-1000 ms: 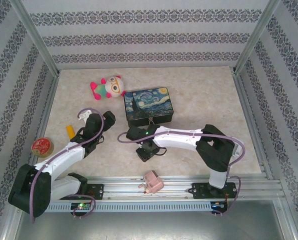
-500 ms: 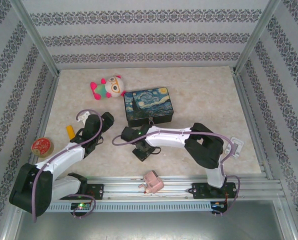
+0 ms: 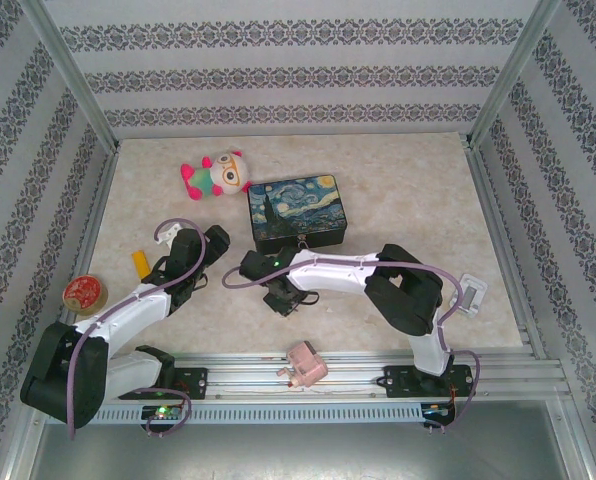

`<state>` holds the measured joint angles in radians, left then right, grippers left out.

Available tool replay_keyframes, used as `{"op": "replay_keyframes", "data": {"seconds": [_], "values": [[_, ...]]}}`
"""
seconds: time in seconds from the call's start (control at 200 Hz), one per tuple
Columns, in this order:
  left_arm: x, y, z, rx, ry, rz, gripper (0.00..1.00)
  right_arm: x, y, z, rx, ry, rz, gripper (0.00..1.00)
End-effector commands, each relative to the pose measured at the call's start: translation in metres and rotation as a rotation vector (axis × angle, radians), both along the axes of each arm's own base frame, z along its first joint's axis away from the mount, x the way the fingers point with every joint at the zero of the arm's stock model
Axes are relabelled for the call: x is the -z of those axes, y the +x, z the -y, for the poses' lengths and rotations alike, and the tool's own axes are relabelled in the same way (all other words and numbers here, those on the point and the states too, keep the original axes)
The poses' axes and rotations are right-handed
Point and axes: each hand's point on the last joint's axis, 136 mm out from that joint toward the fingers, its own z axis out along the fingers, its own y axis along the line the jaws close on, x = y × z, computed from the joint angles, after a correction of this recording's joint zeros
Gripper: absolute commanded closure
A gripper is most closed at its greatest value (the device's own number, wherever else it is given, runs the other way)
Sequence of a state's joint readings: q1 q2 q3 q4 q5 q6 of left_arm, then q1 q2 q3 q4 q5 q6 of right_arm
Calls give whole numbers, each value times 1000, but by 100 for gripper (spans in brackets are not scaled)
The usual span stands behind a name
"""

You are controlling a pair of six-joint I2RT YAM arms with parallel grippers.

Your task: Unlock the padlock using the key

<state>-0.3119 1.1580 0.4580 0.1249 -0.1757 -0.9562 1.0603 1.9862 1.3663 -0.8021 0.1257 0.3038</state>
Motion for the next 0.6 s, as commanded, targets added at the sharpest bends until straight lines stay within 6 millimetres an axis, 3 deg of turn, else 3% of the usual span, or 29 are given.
{"op": "replay_keyframes", "data": {"seconds": [0.0,0.595], "values": [[-2,4,-2,-20,-30,22,1,-6,14,9,38,-27,32,69],[-2,7,2,2,-34,17,1,-3,13,12,62,4,-5,72]]}}
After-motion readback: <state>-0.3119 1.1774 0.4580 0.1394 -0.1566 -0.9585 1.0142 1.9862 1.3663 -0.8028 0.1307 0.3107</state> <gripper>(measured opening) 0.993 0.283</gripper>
